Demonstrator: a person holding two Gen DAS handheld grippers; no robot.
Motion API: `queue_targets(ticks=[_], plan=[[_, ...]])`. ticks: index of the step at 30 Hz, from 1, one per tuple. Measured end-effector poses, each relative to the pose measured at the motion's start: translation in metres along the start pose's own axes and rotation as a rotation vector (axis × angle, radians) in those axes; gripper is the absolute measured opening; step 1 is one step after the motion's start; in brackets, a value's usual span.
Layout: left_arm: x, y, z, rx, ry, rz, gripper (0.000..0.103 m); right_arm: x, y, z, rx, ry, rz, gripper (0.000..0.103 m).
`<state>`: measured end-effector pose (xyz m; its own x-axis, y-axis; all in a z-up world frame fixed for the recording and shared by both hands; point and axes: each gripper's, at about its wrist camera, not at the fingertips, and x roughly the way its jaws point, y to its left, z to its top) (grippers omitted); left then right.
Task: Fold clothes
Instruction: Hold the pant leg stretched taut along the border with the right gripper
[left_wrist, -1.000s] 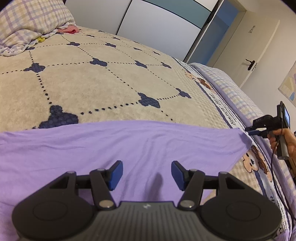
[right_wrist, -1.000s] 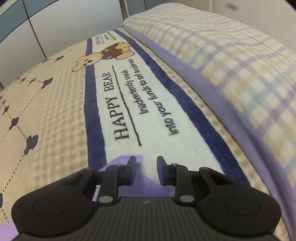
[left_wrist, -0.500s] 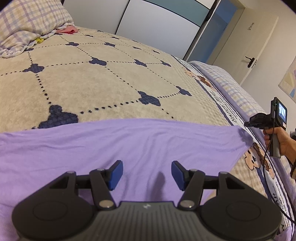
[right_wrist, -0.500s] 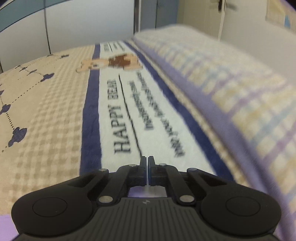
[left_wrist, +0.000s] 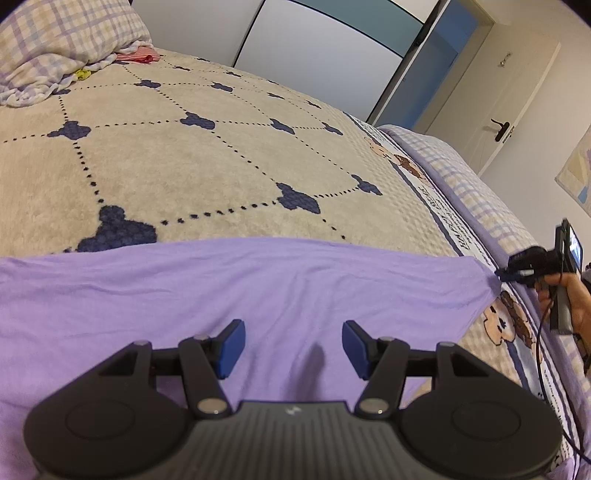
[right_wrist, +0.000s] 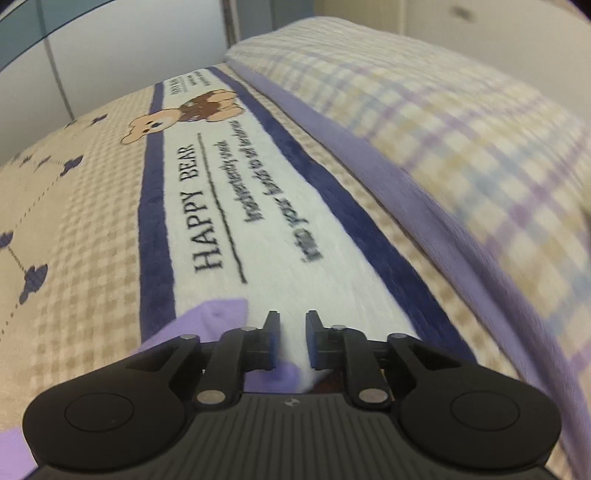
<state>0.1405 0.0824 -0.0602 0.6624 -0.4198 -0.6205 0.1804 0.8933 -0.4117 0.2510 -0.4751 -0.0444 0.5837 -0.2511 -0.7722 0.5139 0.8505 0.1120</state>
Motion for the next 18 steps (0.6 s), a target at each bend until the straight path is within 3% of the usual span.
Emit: queue_targets(ticks=[4,8,18], plan=[[0.000,0.000,0.000,-0.005,0.001,-0.003,0.060,0.000,-0.012,-0.009,0.067,0.016,0.026,0.019],[0.001,0.000,0.000,-0.003,0.001,-0.002,0.060,-0.003,-0.011,-0.014,0.098,0.011,0.071,0.029],[0.001,-0.001,-0.001,0.002,0.004,0.001,0.060,-0.001,0.010,-0.016,0.049,0.004,0.125,0.032]])
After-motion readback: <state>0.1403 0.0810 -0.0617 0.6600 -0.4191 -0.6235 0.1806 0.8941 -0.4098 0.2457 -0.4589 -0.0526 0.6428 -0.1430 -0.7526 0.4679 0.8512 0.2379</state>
